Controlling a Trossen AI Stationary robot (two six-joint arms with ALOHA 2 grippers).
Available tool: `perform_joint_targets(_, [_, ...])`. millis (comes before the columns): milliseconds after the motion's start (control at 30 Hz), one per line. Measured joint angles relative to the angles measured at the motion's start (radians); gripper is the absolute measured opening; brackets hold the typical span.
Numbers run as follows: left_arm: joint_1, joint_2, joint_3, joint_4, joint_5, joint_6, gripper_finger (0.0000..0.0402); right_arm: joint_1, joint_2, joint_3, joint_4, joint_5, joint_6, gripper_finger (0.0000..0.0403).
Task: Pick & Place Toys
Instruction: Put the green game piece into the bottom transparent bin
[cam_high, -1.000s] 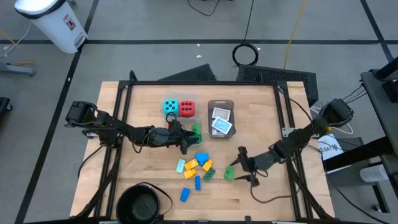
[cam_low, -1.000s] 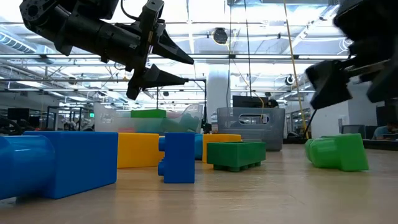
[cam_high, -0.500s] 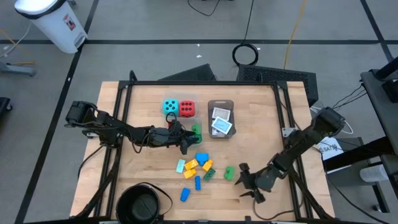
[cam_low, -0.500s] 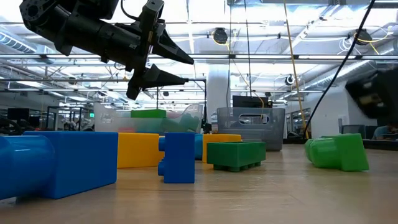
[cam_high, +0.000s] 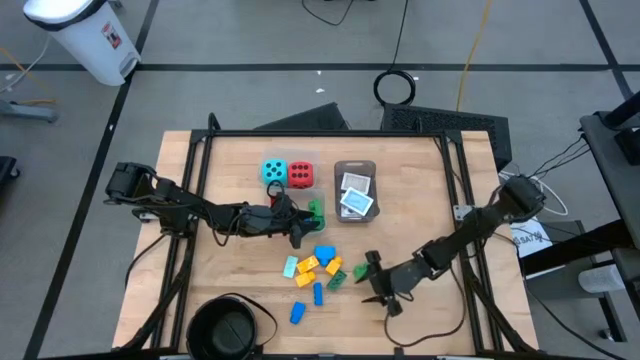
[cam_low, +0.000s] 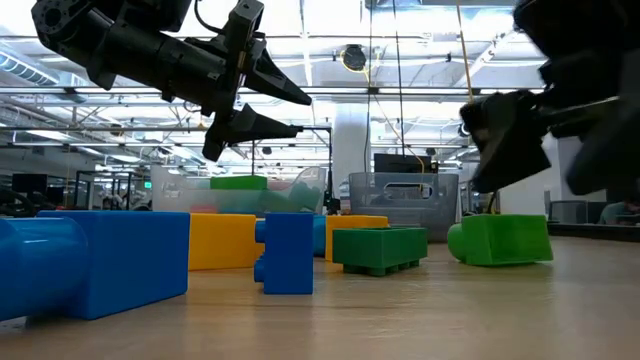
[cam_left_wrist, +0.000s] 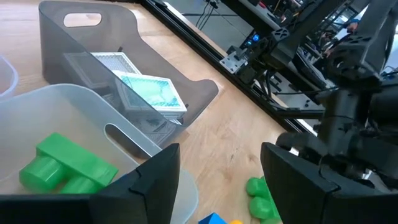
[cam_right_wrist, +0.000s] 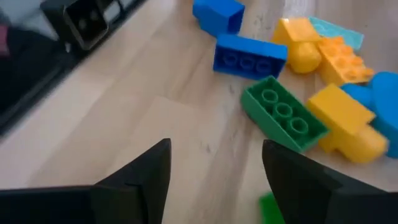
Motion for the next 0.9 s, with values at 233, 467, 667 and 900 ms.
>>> perform_joint_targets(233, [-0.001,0.0,0.0,-0.003,0.0,0.001,0.023,-0.001,-0.138,-0.008,-0.252,0.177,-0.009,0.0256])
perform_joint_targets(467, [0.0,0.0,0.0,0.002,0.0,-0.004,0.023,-0.094,-0.104,-0.048,-0.223,-0.011,0.008,0.0292])
perform_joint_targets(667, [0.002,0.0,0.0,0.002,-0.004,-0.005,0.023,-0.171,-0.067,-0.094,-0.146,-0.048,-0.002,0.0293])
perform_joint_targets(900, [0.002,0.0,0.0,0.002,-0.006,0.004,0.023,-0.196,-0.038,-0.105,-0.111,-0.141,0.001,0.0262])
